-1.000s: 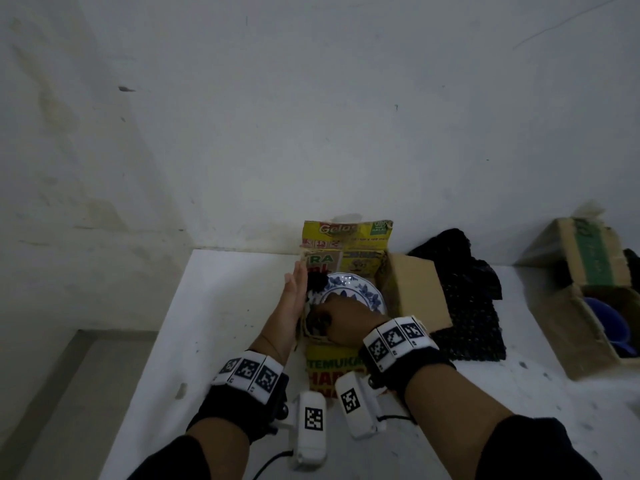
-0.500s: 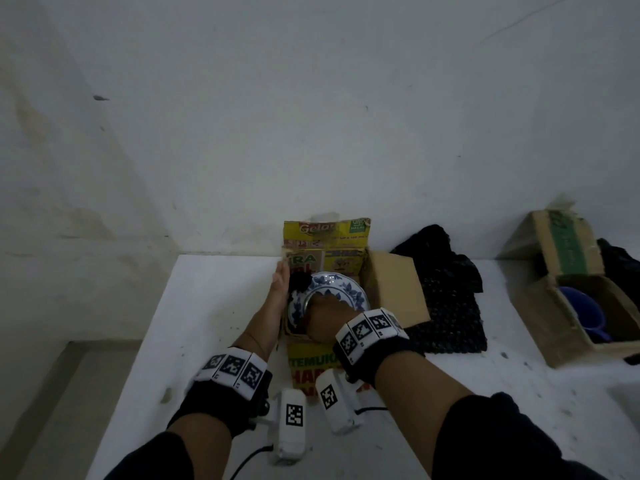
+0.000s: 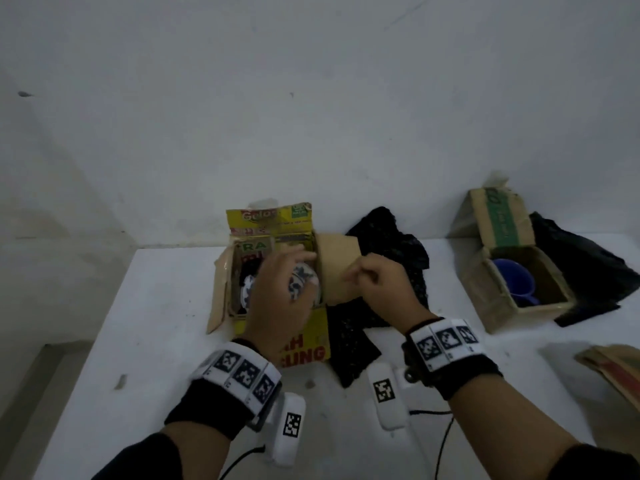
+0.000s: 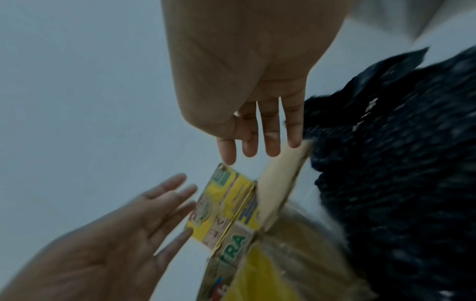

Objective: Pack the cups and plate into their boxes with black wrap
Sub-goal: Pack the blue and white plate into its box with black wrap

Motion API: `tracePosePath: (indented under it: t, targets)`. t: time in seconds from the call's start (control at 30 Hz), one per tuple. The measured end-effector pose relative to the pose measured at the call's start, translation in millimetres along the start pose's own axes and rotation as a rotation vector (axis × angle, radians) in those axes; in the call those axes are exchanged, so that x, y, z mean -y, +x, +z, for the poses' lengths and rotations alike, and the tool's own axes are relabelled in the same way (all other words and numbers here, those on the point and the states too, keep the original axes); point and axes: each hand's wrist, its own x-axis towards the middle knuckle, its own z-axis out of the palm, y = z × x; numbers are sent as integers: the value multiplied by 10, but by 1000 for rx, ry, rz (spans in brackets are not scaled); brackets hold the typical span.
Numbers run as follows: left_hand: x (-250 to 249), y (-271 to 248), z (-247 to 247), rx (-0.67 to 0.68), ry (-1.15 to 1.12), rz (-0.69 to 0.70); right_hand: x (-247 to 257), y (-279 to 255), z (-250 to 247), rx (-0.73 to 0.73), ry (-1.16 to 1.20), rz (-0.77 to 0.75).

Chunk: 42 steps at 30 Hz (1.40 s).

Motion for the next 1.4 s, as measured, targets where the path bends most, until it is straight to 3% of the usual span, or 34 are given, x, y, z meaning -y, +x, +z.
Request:
tracePosePath:
  t: [0.17,0.33,0.47,0.6,0.67,0.77,0.93,1.1,1.27,1.4]
  targets:
    - [-467,-340,511,333,9,241,-513,-373,-317,-41,-37,237]
    - [-290,-655,920,516,182,182,-943,-703,-54,230,-152,345]
    - [13,-733,1081,531,363,129,-1062,-878,274,206,-417,191]
    - [57,-713,1137,571,508,42,-981,-873,313,204,-520,177]
    - [42,-705,1158,569,539,32,-994,-863,271,219,-459,142]
    - [-11,-657,1154,575,477,-17,-997,-788,84,304,-198,226]
    - [-378,-532,1071,448,318,-2,-801,-654,-326,248,385,402]
    - [-663,-379,1010,251,126,40,-424,-554,-735,313,672,411]
    - [-778,-92,694,40,76,62,-22,-429,-859,313,645,267]
    - [-709,62,318,-25,3,57,321,-201,-696,283,536,77]
